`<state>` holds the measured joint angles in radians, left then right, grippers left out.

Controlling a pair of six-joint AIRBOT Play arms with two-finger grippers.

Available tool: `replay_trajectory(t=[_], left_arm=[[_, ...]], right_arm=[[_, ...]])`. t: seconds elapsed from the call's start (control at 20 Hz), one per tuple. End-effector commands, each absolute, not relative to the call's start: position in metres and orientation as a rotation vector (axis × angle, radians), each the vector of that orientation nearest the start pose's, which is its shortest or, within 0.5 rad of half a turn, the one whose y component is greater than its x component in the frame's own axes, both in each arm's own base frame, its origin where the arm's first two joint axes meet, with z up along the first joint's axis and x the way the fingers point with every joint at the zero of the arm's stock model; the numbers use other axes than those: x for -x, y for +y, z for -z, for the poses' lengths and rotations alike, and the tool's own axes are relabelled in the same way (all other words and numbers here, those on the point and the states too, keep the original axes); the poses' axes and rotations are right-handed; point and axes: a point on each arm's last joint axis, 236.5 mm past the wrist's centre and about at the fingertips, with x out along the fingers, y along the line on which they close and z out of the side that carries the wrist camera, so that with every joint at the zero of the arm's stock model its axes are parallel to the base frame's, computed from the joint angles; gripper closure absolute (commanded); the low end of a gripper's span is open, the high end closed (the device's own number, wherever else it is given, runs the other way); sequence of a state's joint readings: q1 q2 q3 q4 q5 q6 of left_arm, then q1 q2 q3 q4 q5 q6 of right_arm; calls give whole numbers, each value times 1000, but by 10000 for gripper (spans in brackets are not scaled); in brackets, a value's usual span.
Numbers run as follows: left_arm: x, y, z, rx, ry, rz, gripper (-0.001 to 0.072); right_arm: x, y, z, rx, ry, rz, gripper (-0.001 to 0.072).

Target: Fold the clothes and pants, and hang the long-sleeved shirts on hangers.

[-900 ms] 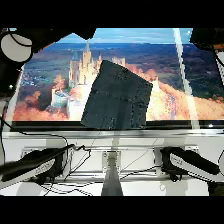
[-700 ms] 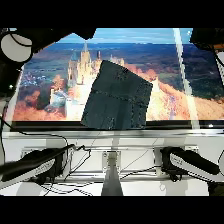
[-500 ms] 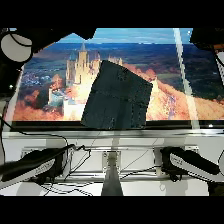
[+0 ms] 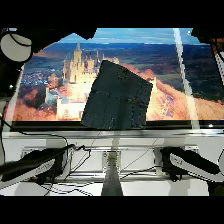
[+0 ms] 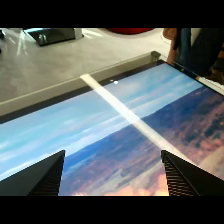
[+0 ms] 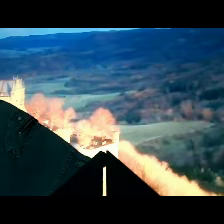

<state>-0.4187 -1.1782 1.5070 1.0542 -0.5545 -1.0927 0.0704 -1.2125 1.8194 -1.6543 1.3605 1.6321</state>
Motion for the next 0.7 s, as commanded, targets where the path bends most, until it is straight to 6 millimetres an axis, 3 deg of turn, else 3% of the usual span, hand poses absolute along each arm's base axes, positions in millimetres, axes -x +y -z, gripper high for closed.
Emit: replay_trajectory(t=[0.0,0.05,0.15,0.2,0.3,0.4,0.45,0.5,0.55,0.65], left_arm=[[-427,-247,-302,-112,257,686,19],[-423,-236,-280,-173,342,683,19],[-411,-211,-239,-228,530,686,19],[-404,-198,-224,-233,613,686,19],[-393,-170,-202,-229,741,669,19],[-394,-144,-195,-157,810,607,19],[-396,-131,-194,-93,834,564,19],[-398,-121,-191,-33,854,526,19],[-399,-112,-187,31,876,494,19],[-395,-100,-169,115,936,471,19]], right_arm=[[-413,-20,-247,206,848,18,683],[-399,-33,-216,185,962,36,683],[-361,-45,-135,130,1227,-15,684],[-338,-35,-90,45,1351,-95,684],[-285,8,-21,-181,1545,-328,684],[-234,53,22,-380,1655,-530,684],[-215,67,39,-458,1699,-548,680],[-199,76,57,-521,1726,-537,582],[-188,83,76,-570,1736,-506,404],[-172,97,101,-675,1730,-454,370]])
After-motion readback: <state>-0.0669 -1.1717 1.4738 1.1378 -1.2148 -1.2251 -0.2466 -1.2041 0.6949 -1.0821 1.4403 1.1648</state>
